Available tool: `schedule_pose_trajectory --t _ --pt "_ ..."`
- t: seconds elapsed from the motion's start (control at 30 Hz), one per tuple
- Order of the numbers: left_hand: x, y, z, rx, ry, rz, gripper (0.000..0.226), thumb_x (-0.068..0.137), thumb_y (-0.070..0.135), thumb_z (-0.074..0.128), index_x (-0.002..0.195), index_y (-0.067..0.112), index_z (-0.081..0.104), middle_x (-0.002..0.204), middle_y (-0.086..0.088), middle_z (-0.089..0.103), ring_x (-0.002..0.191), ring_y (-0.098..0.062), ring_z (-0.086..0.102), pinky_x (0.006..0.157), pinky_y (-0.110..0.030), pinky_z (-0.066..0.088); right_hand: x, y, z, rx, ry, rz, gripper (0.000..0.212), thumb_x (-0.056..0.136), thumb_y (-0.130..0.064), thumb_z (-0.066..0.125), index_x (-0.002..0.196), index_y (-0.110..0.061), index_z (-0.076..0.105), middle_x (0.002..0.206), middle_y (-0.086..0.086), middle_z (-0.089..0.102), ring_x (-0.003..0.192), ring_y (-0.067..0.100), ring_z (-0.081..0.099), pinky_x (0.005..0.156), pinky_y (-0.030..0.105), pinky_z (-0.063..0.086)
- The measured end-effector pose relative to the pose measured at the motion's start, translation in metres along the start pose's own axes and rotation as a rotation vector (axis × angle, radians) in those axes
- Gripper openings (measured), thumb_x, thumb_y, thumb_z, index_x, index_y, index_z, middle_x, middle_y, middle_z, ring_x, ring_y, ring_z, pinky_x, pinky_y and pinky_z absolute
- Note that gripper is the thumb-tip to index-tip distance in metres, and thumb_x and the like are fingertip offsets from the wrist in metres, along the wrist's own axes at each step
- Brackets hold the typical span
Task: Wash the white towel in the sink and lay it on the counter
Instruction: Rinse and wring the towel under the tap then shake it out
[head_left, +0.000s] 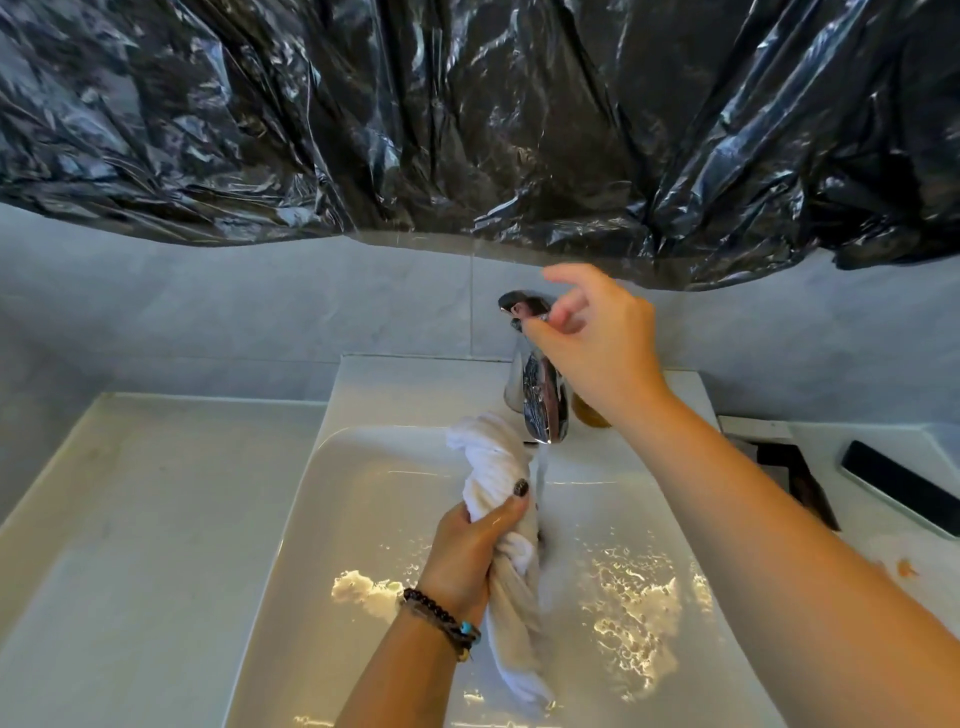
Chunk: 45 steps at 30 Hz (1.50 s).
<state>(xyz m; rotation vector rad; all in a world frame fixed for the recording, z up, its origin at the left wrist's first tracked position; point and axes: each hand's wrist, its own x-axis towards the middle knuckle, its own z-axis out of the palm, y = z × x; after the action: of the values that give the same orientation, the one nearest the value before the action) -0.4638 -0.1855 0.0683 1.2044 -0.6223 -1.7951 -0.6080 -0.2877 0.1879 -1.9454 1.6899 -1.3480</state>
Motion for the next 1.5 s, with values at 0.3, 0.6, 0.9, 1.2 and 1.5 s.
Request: schedule_pose_trajectory --t 0.3,0.6,0.9,1.2,1.5 --pt "0.019 0.014 0.043 -0.412 -0.039 -0.026 0.056 0.081 0.044 0.055 0.121 0.006 0.060 0.100 -0.011 0.073 0.089 -0.019 0.071 0.075 -0.033 0.057 -0.162 0.060 0.011 0.230 -0.215 0.874 0.019 0.090 -0.021 0.060 0.074 -0.022 0.069 0.076 -0.004 0.069 0.078 0.017 0.063 0.065 0.027 0.045" --pt "0.029 0.042 0.022 -0.907 0.102 0.263 0.032 0.080 0.039 0.067 0.101 0.014 0.069 0.084 0.000 0.066 0.073 -0.010 0.062 0.087 -0.029 0.045 -0.144 0.050 0.029 0.749 0.046 1.282 0.044 0.085 -0.052 0.064 0.116 -0.022 0.055 0.115 0.008 0.062 0.101 0.026 0.062 0.072 0.036 0.054" --pt "0.007 0.038 -0.009 -0.701 0.207 0.280 0.037 0.074 0.026 0.062 0.108 0.012 0.064 0.082 0.002 0.067 0.071 -0.008 0.066 0.066 -0.025 0.057 -0.098 0.035 0.092 1.315 -0.146 1.429 0.011 0.089 -0.005 0.051 0.095 -0.001 0.059 0.108 0.016 0.067 0.095 0.032 0.064 0.077 0.045 0.055" --pt "-0.007 0.034 -0.016 -0.557 0.182 0.324 0.021 0.079 0.017 0.057 0.099 0.016 0.064 0.077 0.000 0.069 0.087 -0.018 0.064 0.083 -0.033 0.049 -0.090 0.028 0.093 1.179 -0.120 1.246 0.034 0.091 -0.043 0.052 0.073 -0.014 0.050 0.060 0.004 0.046 0.056 0.018 0.047 0.060 0.030 0.040" --pt "0.007 0.026 -0.001 -0.448 -0.042 0.109 0.028 0.081 -0.001 0.056 0.107 -0.011 0.059 0.111 -0.024 0.065 0.111 -0.035 0.062 0.096 -0.038 0.053 -0.124 0.075 0.025 1.315 -0.333 1.010 0.060 0.070 -0.040 0.075 0.113 -0.003 0.054 0.113 0.019 0.063 0.106 0.034 0.061 0.092 0.047 0.047"
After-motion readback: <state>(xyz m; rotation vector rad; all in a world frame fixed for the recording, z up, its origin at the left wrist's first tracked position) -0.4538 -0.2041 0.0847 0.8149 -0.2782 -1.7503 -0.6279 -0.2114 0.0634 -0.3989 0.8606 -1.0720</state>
